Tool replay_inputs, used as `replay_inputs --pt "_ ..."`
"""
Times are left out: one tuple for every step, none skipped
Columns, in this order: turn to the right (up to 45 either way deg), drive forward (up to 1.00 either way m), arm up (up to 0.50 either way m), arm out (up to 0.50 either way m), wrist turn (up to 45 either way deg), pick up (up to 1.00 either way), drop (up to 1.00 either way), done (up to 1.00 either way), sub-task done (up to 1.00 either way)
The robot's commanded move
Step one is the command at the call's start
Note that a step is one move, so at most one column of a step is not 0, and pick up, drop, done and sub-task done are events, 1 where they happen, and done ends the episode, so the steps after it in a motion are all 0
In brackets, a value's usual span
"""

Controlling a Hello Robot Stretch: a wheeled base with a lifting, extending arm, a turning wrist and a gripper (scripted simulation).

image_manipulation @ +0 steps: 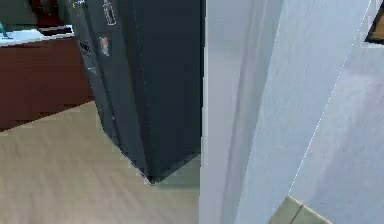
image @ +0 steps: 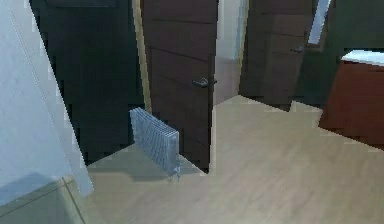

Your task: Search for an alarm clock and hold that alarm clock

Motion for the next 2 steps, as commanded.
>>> replay_inputs --pt "39.0 0.00 0.00 0.00 0.0 0.00 0.00 0.00 0.00" --pt "0.0 1.00 0.00 0.00 0.0 0.00 0.00 0.00 0.00"
